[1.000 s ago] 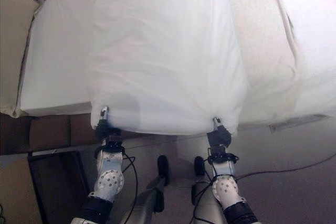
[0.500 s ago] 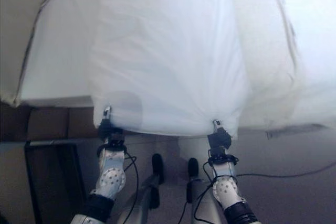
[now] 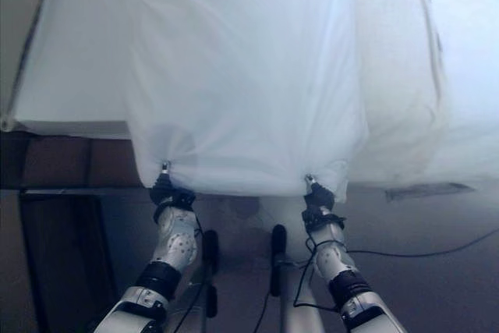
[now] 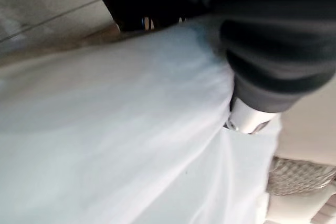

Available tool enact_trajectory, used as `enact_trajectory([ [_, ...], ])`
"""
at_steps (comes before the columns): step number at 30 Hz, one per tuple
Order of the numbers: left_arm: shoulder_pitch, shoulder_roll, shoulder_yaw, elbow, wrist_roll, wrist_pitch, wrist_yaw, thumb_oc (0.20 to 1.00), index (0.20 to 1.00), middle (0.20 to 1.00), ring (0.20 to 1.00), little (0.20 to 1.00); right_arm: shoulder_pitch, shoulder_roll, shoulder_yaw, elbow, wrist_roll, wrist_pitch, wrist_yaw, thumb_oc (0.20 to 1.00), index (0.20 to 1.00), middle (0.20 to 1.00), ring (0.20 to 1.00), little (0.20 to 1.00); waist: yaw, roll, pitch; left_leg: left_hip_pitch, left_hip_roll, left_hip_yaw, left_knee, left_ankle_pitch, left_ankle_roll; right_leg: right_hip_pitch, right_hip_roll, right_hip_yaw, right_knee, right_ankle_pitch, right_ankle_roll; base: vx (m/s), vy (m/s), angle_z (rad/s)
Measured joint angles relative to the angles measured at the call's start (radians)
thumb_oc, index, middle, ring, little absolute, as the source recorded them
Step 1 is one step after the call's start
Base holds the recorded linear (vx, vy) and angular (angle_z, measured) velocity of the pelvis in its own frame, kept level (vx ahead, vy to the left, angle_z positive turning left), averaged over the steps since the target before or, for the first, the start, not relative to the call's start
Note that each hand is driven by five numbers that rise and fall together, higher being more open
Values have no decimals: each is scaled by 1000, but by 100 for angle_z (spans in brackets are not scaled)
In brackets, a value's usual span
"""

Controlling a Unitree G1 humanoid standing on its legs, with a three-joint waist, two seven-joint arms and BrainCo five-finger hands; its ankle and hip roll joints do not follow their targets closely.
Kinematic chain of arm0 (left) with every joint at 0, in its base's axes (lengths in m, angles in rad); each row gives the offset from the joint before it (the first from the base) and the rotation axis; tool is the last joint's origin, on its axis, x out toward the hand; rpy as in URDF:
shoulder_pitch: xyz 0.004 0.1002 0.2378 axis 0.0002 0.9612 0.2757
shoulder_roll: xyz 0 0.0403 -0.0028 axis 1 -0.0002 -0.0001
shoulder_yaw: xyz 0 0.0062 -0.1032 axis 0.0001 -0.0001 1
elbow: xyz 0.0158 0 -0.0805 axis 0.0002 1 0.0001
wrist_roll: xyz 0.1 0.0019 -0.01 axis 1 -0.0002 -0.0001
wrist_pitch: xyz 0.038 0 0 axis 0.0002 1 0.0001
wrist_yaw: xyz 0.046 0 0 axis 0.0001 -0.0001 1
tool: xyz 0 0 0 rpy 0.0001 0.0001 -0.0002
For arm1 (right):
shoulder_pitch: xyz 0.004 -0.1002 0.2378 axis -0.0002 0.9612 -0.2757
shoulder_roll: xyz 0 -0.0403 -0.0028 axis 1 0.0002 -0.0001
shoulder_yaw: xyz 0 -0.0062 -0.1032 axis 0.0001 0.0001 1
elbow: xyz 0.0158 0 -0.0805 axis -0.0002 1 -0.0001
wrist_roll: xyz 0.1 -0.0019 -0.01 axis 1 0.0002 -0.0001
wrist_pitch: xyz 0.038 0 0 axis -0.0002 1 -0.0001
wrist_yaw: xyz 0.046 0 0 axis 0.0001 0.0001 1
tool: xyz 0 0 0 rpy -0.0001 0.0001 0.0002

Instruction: Make the bed

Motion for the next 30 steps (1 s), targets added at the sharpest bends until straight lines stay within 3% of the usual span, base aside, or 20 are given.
enact_trajectory([
  [6, -61, 10, 24, 196, 32, 1, 29, 200, 200, 200, 200, 200, -81, 44, -13, 183, -54, 31, -4, 200, 200, 200, 200, 200, 14, 10, -3, 12, -8, 12, -6, 3, 15, 40, -5, 8, -84, 49, 17, 25, 87, -7],
  [14, -93, -1, 64, 349, 34, 11, 41, 200, 200, 200, 200, 200, -103, 46, -25, 267, -159, 86, -2, 200, 200, 200, 200, 200, 13, 47, -8, 19, -1, 19, -15, 4, 15, 48, 2, 11, -103, 52, 17, 9, 4, -4],
  [19, -100, -9, 85, 434, 33, 73, 38, 200, 200, 200, 200, 200, -104, 39, -26, 331, -241, 117, -3, 200, 200, 200, 200, 200, 7, 67, -26, 32, 1, 18, -19, 3, 14, 68, 3, 5, -117, 51, 17, 20, -39, 2],
  [20, -100, -9, 85, 435, 31, 78, 38, 200, 200, 200, 200, 200, -104, 37, -26, 331, -252, 121, -3, 429, 429, 429, 429, 429, 7, 69, -27, 32, 1, 18, -19, 3, 14, 68, 3, 5, -117, 51, 17, 31, -40, 1],
  [21, -100, -9, 86, 440, 31, 93, 33, 200, 200, 200, 200, 200, -111, 33, -26, 352, -283, 125, -10, 1000, 1000, 1000, 1000, 1000, 6, 74, -31, 32, 1, 17, -19, 3, 14, 68, 3, 4, -117, 51, 17, 0, 0, 0],
  [23, -100, -9, 88, 444, 10, 104, 23, 696, 696, 696, 696, 696, -114, 28, -25, 372, -315, 141, -28, 1000, 1000, 1000, 1000, 1000, 6, 76, -37, 31, 1, 17, -19, 3, 14, 68, 3, 3, -117, 51, 17, 0, 0, 0],
  [24, -100, -9, 94, 448, -5, 111, 22, 1000, 1000, 1000, 1000, 1000, -114, 25, -25, 378, -325, 146, -31, 1000, 1000, 1000, 1000, 1000, 5, 76, -38, 31, 1, 17, -19, 3, 14, 68, 3, 3, -116, 51, 17, 0, 0, 0],
  [30, 8, 11, 147, 548, -90, 153, 16, 1000, 1000, 1000, 1000, 1000, -42, 24, 20, 493, -400, 216, -65, 1000, 1000, 1000, 1000, 1000, -6, 76, -39, 29, 2, 12, -20, 3, 14, 68, 3, -6, -112, 52, 17, 27, -3, 5],
])
